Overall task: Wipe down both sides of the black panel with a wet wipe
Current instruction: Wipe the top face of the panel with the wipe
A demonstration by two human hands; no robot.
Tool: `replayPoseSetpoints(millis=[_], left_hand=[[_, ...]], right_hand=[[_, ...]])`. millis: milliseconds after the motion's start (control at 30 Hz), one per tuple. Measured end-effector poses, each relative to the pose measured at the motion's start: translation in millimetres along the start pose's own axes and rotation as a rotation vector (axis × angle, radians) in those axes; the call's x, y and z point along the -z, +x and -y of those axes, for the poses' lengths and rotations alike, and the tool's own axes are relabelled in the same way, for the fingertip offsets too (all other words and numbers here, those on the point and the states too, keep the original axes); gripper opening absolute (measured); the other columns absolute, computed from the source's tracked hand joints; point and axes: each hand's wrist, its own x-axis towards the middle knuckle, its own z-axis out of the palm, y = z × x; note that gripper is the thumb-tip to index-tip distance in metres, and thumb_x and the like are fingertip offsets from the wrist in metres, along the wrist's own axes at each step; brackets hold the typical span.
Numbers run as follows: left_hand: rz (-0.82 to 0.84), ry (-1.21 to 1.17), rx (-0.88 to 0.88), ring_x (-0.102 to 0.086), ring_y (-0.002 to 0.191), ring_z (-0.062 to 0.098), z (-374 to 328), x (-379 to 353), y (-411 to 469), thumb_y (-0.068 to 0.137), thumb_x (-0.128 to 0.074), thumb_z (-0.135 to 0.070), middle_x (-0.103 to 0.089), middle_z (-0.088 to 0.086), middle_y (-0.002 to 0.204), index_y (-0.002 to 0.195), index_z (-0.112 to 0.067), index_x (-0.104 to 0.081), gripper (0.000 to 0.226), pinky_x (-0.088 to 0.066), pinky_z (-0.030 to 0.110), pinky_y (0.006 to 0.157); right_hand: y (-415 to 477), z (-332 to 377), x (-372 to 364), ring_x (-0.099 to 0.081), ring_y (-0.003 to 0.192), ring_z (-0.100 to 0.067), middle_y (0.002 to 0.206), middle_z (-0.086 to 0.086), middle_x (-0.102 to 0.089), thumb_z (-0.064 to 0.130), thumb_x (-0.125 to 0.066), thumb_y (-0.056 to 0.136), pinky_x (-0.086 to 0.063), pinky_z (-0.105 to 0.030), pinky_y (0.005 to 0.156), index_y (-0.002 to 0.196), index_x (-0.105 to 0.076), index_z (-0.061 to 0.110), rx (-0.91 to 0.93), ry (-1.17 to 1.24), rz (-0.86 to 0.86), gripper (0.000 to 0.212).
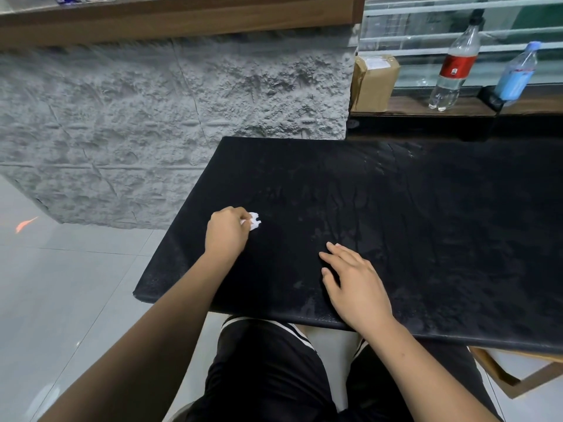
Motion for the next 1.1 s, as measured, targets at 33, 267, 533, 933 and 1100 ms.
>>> replayPoseSetpoints(millis=[33, 267, 533, 933, 1100], left_hand=[[-0.005, 0.003, 0.013, -0.067, 0.085, 0.021, 4.7, 1.8, 2.2, 0.095, -0.068, -0.018, -0.069, -0.002, 0.093, 0.096, -0.019, -0.078, 0.01, -0.055, 0.034, 0.076], [-0.042, -0.026, 0.132, -0.068, 0.084, 0.021, 20.6, 9.2, 10.7, 0.095, -0.067, -0.016, -0.072, -0.001, 0.094, 0.095, -0.02, -0.078, 0.012, -0.05, 0.03, 0.071], [-0.107, -0.003, 0.228, -0.066, 0.08, 0.027, -7.5, -4.9, 4.5, 0.098, -0.06, -0.008, -0.069, 0.007, 0.089, 0.097, -0.016, -0.076, 0.018, -0.055, 0.039, 0.071], [-0.058, 0.025, 0.03, -0.065, 0.086, 0.027, -52.7, -33.7, -4.9, 0.101, -0.061, -0.013, -0.066, 0.006, 0.1, 0.106, -0.015, -0.076, 0.016, -0.05, 0.036, 0.072], [-0.006, -0.011, -0.105, -0.066, 0.089, 0.023, -73.2, -46.2, -10.4, 0.103, -0.058, -0.014, -0.067, 0.002, 0.104, 0.109, -0.015, -0.075, 0.018, -0.051, 0.034, 0.077]], right_hand=[[-0.1, -0.1, 0.0, -0.033, 0.151, -0.002, 0.159, 0.014, -0.047, 0.035, -0.054, 0.106, -0.024, -0.023, 0.121, 0.144, -0.063, 0.029, 0.001, -0.001, 0.0, 0.039], [0.2, 0.5, 0.9, -0.033, 0.151, -0.002, 0.16, 0.014, -0.046, 0.035, -0.053, 0.107, -0.024, -0.025, 0.122, 0.145, -0.062, 0.029, 0.001, -0.007, 0.002, 0.039], [-0.5, 1.2, 0.0, -0.033, 0.151, -0.003, 0.159, 0.013, -0.047, 0.036, -0.052, 0.106, -0.025, -0.025, 0.122, 0.144, -0.063, 0.029, 0.007, -0.021, -0.006, 0.04], [-1.3, 3.0, 1.4, -0.034, 0.15, -0.004, 0.158, 0.012, -0.049, 0.034, -0.054, 0.106, -0.024, -0.024, 0.121, 0.143, -0.064, 0.028, 0.005, -0.022, -0.014, 0.039], [-1.2, 3.4, 1.9, -0.034, 0.15, -0.004, 0.159, 0.011, -0.048, 0.034, -0.053, 0.106, -0.024, -0.023, 0.12, 0.144, -0.063, 0.028, 0.01, -0.028, -0.007, 0.04]])
